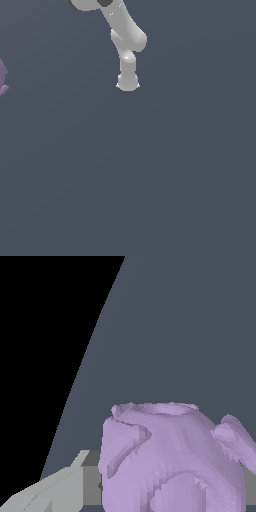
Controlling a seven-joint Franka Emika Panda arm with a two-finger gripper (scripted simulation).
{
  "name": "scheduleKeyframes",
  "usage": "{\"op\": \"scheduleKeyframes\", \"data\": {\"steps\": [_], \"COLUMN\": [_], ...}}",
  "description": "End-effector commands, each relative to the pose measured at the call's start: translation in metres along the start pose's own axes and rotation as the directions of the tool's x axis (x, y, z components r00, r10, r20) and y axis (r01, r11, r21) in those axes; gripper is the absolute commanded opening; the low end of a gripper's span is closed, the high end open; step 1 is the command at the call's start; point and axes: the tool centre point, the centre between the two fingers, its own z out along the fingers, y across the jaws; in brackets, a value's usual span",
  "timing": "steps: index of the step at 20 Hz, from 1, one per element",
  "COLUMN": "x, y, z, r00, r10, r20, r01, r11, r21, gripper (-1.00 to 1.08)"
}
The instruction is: Pick up the object and move it to a goal position.
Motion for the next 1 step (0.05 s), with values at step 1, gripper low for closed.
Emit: {"op": "scheduleKeyframes", "data": {"steps": [1], "x": [0.0007], "y": [-0.0005], "z": [-0.0008], "r00": [1.0], "r10": [-0.001], "r20": [0.0], "r01": [0.001], "r11": [1.0], "r21": [0.003], "gripper": [-1.0]}}
